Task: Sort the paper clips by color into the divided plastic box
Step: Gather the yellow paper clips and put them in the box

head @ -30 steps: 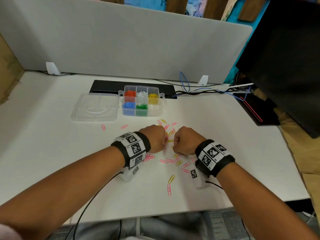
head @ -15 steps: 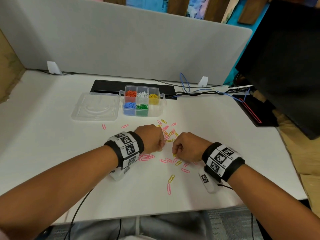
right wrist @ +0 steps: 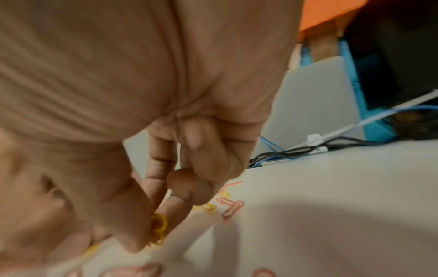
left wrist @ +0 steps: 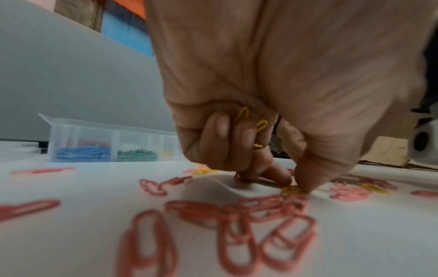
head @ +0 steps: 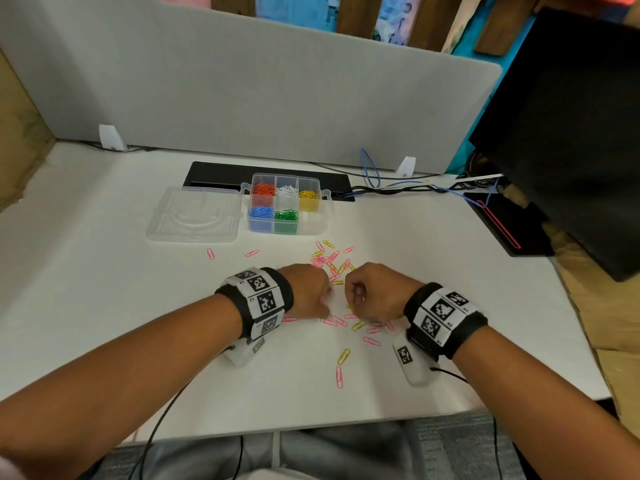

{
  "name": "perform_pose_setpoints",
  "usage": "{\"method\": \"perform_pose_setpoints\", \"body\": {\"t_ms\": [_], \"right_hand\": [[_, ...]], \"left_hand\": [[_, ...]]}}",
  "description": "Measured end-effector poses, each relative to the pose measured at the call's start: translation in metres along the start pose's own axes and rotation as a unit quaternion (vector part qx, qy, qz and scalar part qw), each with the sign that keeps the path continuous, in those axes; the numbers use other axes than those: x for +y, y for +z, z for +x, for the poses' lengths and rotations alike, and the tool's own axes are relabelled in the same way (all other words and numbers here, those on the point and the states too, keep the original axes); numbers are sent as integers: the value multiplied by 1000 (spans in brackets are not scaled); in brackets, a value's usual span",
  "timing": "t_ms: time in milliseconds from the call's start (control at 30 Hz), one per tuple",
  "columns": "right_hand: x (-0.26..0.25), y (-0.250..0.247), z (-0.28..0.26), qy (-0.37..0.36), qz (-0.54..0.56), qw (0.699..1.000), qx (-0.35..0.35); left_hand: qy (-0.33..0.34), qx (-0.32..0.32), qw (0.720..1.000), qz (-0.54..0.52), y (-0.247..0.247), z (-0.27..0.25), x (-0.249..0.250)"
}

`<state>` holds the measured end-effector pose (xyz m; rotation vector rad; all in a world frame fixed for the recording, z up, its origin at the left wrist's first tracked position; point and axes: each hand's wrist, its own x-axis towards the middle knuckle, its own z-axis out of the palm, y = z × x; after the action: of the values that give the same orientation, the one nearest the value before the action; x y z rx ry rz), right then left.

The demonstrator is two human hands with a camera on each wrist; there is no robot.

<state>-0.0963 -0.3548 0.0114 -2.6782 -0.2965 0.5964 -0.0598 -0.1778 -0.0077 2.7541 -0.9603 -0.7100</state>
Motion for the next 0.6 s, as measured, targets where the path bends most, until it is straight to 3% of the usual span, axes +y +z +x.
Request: {"method": "perform_pose_setpoints", "body": {"t_ms": [167,233,433,600], "right_hand": [[16,-12,-2,9,131,989,73],[20,-11,3,26,116,988,98],[12,-7,29,84,59,987,122],[7,-3,37,98,-11,988,118]], "left_hand": [[22,60,997,-32,0,-1,-2],[27,89,995,-46,-1,-2,-4],[23,91,994,-59,-1,-1,-6],[26,52,997,-41,1,0,-4]]}}
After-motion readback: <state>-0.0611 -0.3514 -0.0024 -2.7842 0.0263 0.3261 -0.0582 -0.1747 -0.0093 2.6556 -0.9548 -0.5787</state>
